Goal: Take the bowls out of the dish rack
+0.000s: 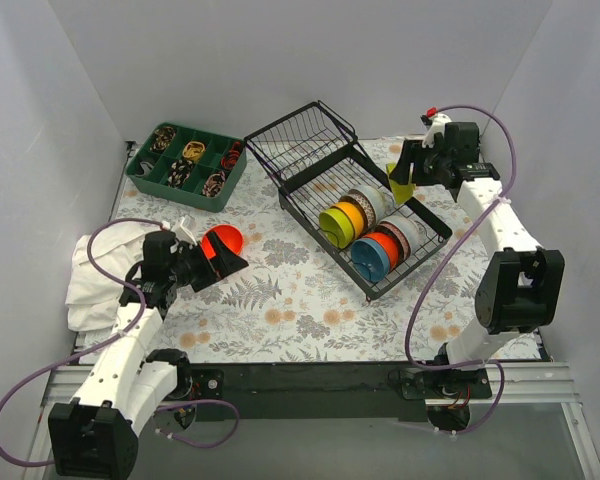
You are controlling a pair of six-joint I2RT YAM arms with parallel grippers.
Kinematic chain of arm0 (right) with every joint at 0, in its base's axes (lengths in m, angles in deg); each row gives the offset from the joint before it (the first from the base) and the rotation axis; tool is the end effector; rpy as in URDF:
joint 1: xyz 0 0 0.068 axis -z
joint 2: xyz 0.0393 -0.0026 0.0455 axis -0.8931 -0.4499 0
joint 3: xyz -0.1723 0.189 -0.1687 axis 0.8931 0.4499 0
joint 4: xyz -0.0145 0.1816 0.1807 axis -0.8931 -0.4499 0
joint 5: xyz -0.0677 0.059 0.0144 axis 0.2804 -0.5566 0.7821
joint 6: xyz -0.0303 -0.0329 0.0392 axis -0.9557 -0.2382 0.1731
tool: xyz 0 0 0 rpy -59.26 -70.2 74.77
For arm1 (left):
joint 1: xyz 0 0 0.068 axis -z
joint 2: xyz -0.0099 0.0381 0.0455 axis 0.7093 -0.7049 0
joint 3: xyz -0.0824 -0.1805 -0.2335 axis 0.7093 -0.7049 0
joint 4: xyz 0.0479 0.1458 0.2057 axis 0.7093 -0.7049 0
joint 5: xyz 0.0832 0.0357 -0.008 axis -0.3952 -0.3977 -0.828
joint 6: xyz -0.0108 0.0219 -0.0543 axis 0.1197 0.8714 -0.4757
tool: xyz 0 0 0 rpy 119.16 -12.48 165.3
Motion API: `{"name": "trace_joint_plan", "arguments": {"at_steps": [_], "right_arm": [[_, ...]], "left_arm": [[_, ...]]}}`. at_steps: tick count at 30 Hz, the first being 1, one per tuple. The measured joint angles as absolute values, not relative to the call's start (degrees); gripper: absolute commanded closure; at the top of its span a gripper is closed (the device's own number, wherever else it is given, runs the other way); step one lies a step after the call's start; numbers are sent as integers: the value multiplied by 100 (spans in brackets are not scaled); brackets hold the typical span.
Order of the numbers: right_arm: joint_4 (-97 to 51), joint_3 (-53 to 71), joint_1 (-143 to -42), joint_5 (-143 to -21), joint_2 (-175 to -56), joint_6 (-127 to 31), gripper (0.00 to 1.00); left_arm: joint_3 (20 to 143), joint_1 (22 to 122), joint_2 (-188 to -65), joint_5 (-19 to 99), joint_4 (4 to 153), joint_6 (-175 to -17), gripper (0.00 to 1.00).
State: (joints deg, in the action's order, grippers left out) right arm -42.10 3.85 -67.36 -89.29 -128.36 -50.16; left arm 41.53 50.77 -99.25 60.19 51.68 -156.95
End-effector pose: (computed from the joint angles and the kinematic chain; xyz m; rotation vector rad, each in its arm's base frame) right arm 0.3835 0.0390 0.3520 -0.1506 2.1391 0.3756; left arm 0.1499 -0.0354 0.2561 -1.1277 2.2360 -1.2137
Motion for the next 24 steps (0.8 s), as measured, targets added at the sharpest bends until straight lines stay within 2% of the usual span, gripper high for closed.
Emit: {"name": "trace_joint_plan", "arguments": {"at_steps": [10, 19, 24], "right_arm": [[-4111, 744, -6736, -9784, -11959, -4242, 99], [-3530, 1931, -6815, -10936, -11070, -3175, 99], [-2717, 2650, -6992, -11504, -10582, -2310, 99]], "left_arm": [[4723, 5640, -10620, 6073, 5726, -15933, 2], [5464, 6851, -11551, 5853, 6812, -16342, 2], [5932, 7369, -12338, 5711, 7417, -16525, 2]]}}
